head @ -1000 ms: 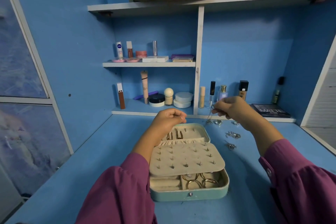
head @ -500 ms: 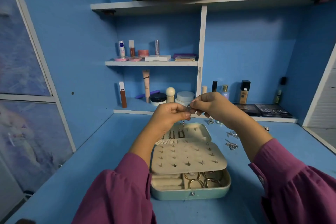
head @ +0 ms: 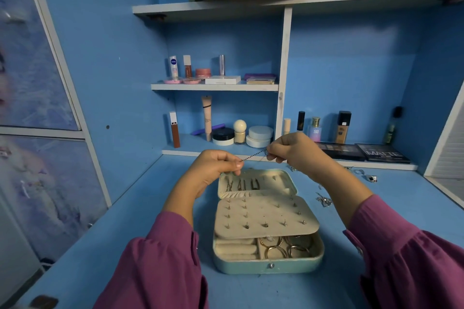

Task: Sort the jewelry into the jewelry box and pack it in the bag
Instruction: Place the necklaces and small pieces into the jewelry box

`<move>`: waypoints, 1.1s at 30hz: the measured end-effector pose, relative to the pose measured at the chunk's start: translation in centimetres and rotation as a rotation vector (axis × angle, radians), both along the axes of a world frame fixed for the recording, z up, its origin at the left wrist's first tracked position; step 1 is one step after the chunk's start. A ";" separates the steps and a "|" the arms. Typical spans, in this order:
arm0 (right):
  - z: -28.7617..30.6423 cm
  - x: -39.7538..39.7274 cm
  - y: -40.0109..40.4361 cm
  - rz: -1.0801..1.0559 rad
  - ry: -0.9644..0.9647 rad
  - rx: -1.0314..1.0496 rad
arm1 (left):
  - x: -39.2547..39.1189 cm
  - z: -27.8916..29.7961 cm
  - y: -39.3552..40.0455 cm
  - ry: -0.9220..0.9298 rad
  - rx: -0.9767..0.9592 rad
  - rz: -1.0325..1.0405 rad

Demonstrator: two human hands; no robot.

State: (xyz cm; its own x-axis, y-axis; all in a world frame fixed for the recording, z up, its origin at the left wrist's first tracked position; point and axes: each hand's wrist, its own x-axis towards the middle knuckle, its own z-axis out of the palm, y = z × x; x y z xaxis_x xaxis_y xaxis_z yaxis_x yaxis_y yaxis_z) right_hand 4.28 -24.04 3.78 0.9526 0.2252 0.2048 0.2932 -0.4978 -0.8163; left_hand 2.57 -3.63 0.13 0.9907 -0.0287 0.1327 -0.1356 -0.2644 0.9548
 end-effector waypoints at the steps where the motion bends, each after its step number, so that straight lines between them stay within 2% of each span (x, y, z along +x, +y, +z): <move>1: 0.0 0.0 0.0 -0.005 0.009 -0.011 | 0.1 -0.1 0.2 -0.001 0.004 0.026; 10: -0.4 -0.4 0.2 -0.071 0.080 -0.279 | 1.2 -1.3 -0.2 -0.026 0.190 0.217; 14: -1.2 0.2 0.5 -0.137 0.109 -0.466 | 1.7 -1.6 -1.4 -0.086 0.437 0.270; 16: -1.7 0.5 0.6 -0.152 0.106 -0.510 | 1.5 -1.3 -1.9 -0.119 0.494 0.269; 27: -1.9 0.1 0.9 -0.144 0.035 -0.490 | 1.6 -1.2 -1.5 -0.185 0.599 0.313; 33: -2.0 -0.8 1.8 -0.006 0.056 -0.454 | 1.8 -1.9 -1.4 -0.181 0.804 0.309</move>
State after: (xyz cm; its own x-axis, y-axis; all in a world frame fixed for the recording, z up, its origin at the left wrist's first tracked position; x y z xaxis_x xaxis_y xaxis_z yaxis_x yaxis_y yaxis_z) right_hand 3.50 -22.27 1.80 0.9608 0.2750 0.0346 0.2510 -0.8104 -0.5293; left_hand 4.41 -4.99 -1.72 0.9354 0.0845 0.3433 -0.0783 -0.8974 0.4343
